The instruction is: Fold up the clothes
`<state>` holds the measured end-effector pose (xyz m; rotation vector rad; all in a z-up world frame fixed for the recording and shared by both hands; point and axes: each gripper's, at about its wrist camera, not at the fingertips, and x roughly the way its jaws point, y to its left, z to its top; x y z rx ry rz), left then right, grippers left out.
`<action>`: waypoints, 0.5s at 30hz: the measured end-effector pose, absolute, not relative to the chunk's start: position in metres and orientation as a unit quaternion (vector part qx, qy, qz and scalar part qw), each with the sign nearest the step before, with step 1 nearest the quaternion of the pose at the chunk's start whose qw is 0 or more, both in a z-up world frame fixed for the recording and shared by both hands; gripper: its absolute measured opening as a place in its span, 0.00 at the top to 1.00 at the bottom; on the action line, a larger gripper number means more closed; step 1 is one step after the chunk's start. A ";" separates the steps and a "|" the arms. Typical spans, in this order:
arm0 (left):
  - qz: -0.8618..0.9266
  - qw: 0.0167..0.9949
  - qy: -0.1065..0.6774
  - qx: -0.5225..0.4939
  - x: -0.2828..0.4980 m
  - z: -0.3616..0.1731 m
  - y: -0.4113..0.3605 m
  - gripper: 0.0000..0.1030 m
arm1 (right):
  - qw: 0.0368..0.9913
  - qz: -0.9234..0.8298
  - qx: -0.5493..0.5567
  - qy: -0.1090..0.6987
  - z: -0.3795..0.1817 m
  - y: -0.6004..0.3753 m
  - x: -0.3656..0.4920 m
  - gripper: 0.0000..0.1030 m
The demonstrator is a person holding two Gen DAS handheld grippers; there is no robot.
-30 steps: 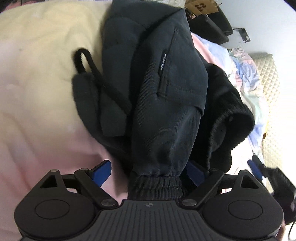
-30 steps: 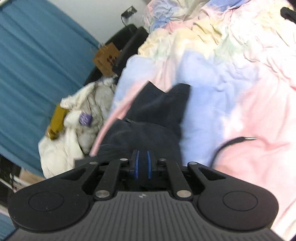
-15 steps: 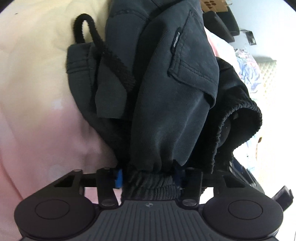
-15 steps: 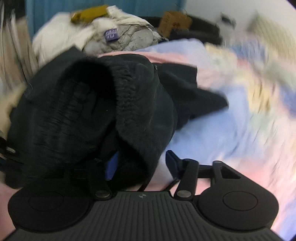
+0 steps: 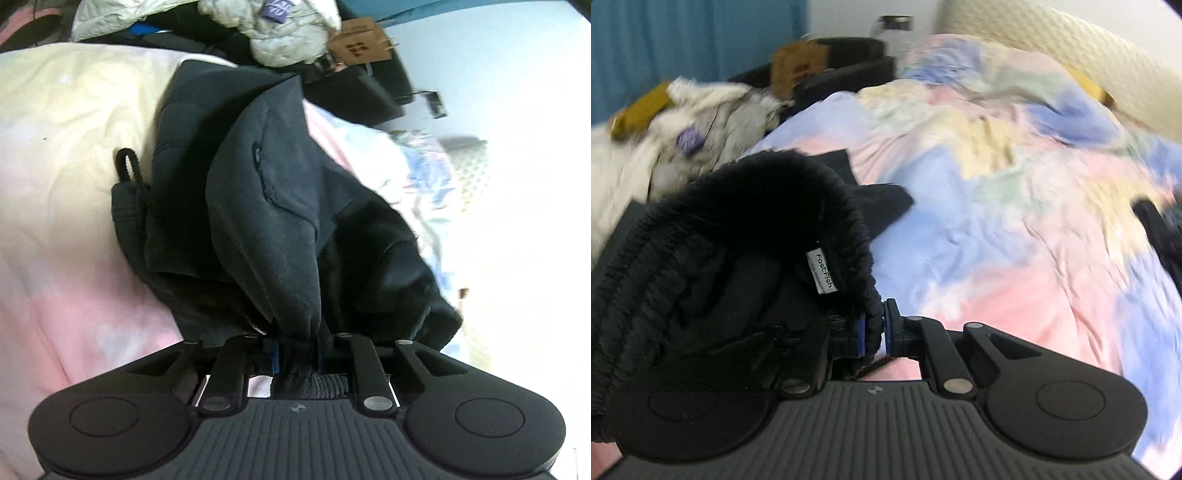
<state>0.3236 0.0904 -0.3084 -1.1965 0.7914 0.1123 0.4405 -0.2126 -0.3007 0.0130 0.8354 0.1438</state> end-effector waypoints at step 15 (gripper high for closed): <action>0.034 0.680 0.376 -0.628 0.182 -0.348 0.138 0.81 | 0.928 0.143 -0.073 0.338 -0.206 -0.169 0.295 0.92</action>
